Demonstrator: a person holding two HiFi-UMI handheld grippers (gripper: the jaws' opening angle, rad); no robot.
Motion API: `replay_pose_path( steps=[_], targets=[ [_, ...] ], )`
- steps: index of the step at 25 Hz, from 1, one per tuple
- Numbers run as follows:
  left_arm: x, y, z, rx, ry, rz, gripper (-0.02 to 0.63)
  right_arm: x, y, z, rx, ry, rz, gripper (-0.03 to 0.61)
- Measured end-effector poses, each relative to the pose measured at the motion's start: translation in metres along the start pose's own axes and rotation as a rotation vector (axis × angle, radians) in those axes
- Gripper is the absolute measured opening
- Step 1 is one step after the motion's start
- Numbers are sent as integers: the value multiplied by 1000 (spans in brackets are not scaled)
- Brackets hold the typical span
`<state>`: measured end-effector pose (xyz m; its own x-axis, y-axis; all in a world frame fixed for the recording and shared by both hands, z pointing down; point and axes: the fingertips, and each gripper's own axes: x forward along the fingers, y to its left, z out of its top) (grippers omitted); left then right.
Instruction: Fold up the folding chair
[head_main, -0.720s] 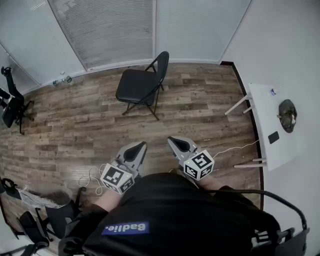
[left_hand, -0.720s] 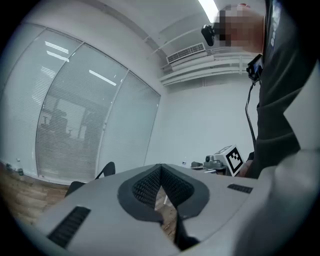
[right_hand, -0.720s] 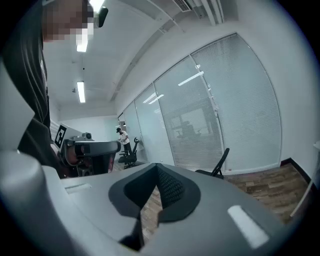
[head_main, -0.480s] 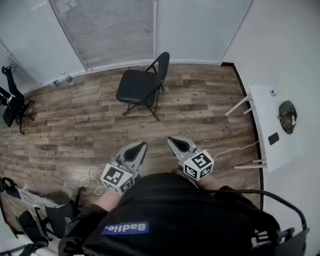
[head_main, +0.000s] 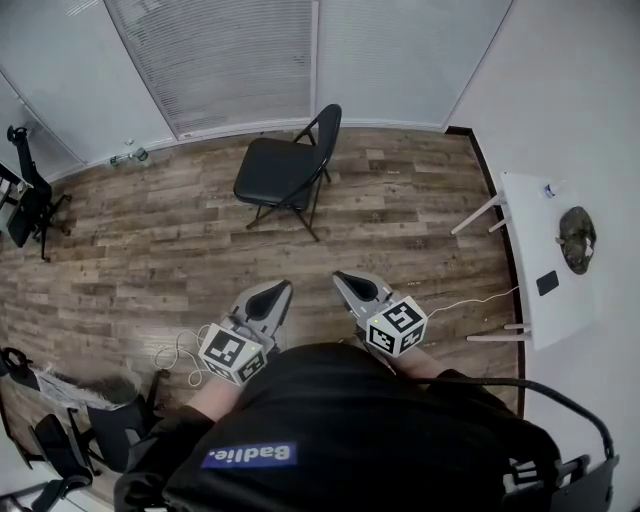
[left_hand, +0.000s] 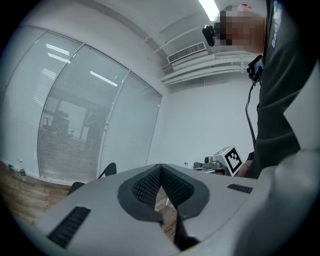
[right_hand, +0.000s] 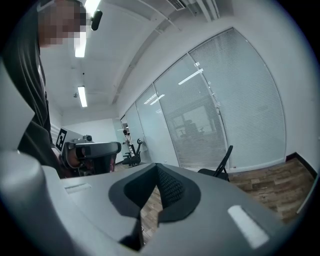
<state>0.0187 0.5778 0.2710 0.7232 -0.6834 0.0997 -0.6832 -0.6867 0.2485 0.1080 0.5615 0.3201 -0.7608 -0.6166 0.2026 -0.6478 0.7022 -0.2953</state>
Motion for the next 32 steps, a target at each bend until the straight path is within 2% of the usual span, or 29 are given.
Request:
replay_pose_path(
  steps=[12, 19, 25, 32],
  targets=[
    [29, -15, -3, -3, -21, 94, 5, -23, -37, -2, -3, 21, 63, 2],
    [47, -10, -10, -19, -11, 133, 5, -24, -70, -10, 21, 50, 53, 2],
    [66, 26, 9, 12, -23, 127, 5, 10, -92, -2, 31, 57, 28, 2],
    [89, 115, 26, 5, -23, 66, 5, 85, -121, 20, 34, 58, -56, 2]
  ],
)
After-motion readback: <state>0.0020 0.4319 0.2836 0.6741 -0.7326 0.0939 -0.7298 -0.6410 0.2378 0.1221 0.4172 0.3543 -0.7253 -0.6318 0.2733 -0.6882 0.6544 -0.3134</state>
